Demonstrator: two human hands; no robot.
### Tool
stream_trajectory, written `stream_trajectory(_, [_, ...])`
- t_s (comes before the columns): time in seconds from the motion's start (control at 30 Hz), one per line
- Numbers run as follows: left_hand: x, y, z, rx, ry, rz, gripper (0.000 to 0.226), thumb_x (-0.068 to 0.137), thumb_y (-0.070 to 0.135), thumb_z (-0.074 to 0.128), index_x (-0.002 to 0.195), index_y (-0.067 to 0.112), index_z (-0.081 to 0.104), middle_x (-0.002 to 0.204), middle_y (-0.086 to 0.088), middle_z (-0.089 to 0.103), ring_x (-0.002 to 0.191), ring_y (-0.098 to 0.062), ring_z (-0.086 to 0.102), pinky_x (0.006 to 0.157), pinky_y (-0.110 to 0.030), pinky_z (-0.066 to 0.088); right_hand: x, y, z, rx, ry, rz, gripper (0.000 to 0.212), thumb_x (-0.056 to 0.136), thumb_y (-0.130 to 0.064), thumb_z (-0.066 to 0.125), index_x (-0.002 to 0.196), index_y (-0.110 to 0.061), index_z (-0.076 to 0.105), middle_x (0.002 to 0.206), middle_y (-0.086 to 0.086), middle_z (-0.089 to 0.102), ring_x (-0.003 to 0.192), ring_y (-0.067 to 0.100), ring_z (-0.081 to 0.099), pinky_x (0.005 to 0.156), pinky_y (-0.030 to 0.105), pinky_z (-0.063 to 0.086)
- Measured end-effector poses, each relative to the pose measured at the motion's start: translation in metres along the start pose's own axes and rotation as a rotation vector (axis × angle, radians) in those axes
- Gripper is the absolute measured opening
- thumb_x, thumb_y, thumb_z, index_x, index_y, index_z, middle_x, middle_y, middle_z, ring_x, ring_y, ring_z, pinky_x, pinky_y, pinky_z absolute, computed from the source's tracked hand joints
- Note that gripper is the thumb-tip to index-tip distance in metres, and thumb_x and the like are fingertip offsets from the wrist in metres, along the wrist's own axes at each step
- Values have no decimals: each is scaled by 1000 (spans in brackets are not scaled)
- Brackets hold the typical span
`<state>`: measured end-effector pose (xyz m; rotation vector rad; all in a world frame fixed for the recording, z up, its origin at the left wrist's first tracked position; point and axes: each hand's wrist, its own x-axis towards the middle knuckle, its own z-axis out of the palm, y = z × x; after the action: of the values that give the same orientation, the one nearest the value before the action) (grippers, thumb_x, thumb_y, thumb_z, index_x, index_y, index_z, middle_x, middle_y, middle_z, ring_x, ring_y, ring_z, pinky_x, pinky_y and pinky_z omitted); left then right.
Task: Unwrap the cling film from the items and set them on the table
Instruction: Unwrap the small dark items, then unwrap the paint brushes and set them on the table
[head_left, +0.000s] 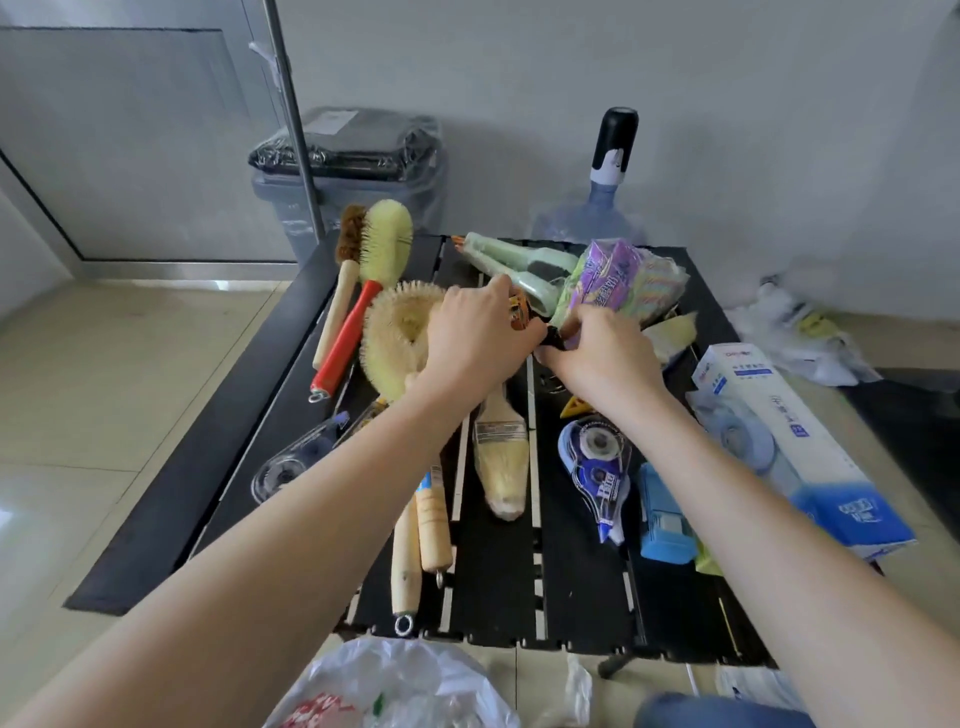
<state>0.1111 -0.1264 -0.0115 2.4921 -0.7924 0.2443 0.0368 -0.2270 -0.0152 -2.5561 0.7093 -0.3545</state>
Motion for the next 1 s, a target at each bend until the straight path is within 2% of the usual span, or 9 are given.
stream_trajectory(0.1, [5,-2,12,214,-10,43,44,88,51,52,111,14,58,99,-9,65,108,-29,48,87,-37,31,2,1,8,-45,12,-32,29,86,-35,63,102,-11,59,96,5,65,91,30,61,69,35,46])
stream_trajectory(0.33, [6,-8,19,425,-133,73,43,97,51,39,97,18,65,98,-3,65,115,-23,40,91,-38,23,-4,-1,18,-101,-43,-82,35,88,-37,60,111,-10,57,106,9,64,99,33,59,77,37,47])
stream_trajectory(0.47, [-8,-13,5,366,47,113,29,96,23,41,93,15,69,106,2,64,109,-23,39,76,-33,12,-8,1,14,-83,-28,-118,24,92,-27,55,107,-11,62,99,8,67,95,32,61,81,41,50])
stream_trajectory(0.53, [-22,-11,-8,354,39,70,28,95,23,42,102,16,68,106,-1,65,110,-25,41,82,-35,19,-10,3,12,-80,-43,-111,24,91,-24,56,111,-12,62,99,8,68,98,30,61,85,43,49])
stream_trajectory(0.6, [-39,-7,-16,394,-72,42,31,96,35,42,104,17,65,99,-1,66,112,-25,44,91,-38,25,-14,4,12,-93,-42,-112,29,91,-24,58,117,-12,61,102,7,68,100,28,61,87,43,49])
stream_trajectory(0.73, [-62,-1,-9,534,-182,71,51,93,57,40,116,14,52,93,-3,65,108,-27,53,88,-39,29,-22,5,10,-85,-13,-144,33,91,-29,58,120,-12,60,105,7,67,99,26,61,84,38,49])
stream_trajectory(0.8, [-63,0,-7,529,-164,70,52,93,55,41,120,11,48,89,-3,64,99,-26,59,81,-36,30,-27,4,10,-114,-39,-174,41,91,-36,60,127,-16,57,114,8,61,106,27,57,86,38,47])
stream_trajectory(0.9, [-62,1,-10,398,-172,9,39,90,48,49,103,12,42,79,-2,52,75,-27,54,70,-32,31,-28,-3,10,-205,-100,-187,42,89,-41,62,123,-17,61,120,9,57,116,31,49,89,40,42])
stream_trajectory(1.0, [-64,1,-10,323,-175,31,46,87,41,54,118,11,38,101,-7,53,83,-30,54,72,-37,36,-23,-12,9,-247,-97,-167,41,84,-41,66,108,-8,64,110,10,62,113,31,50,80,36,40])
